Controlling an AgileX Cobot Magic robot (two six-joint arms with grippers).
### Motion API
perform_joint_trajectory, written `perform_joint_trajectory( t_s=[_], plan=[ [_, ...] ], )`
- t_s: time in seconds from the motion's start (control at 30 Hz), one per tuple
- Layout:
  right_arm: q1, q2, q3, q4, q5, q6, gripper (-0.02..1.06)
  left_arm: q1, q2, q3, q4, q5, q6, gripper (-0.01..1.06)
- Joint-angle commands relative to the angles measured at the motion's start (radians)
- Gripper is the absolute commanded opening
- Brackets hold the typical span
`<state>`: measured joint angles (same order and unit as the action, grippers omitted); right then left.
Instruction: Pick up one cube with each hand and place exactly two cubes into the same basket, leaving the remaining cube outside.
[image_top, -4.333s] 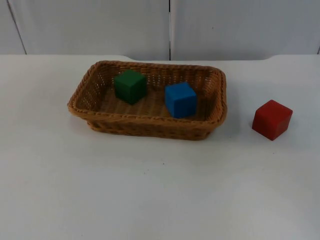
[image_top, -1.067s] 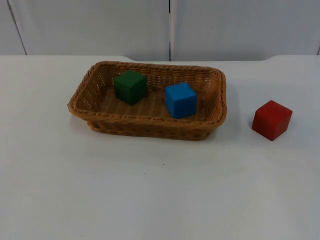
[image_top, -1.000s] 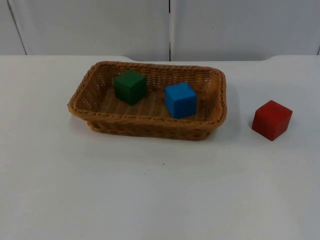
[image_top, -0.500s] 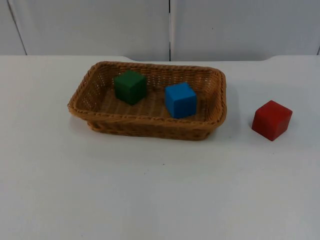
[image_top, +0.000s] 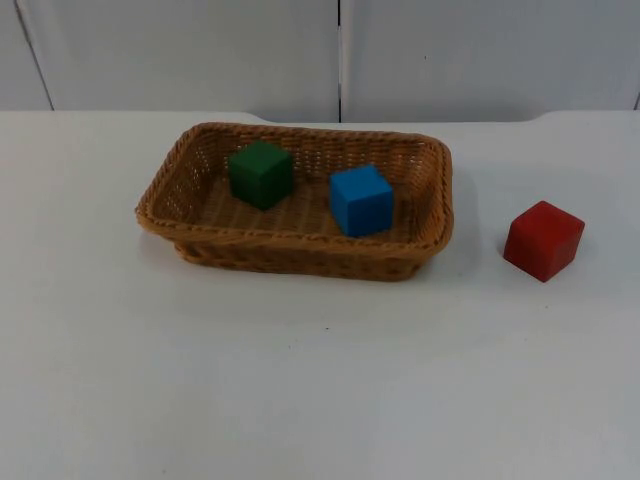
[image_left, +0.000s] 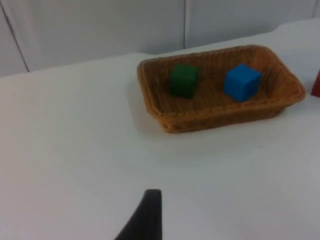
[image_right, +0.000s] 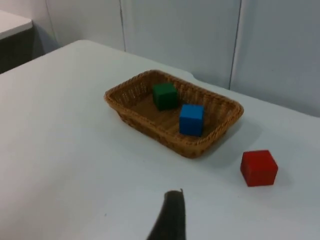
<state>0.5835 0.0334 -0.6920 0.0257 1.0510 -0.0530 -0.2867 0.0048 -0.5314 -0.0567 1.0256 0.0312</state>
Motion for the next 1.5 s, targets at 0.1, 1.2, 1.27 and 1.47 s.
perform_joint_trajectory(
  t_s=[0.1,1.2,1.27,1.47],
  plan=[
    [-0.002,-0.024,0.056,0.035,-0.003,-0.031,0.72,-0.002,-0.005,0.016,0.024,0.020,-0.017,0.92],
    [-0.002,-0.033,0.179,0.046,0.028,0.018,0.72,-0.002,-0.005,0.039,0.057,0.049,-0.018,0.92],
    [-0.002,-0.033,0.179,0.046,0.028,0.018,0.72,-0.002,-0.005,0.039,0.057,0.049,-0.018,0.93],
    [-0.002,-0.033,0.179,0.053,0.028,0.007,0.86,-0.002,-0.005,0.039,0.057,0.049,-0.018,1.05]
  ],
)
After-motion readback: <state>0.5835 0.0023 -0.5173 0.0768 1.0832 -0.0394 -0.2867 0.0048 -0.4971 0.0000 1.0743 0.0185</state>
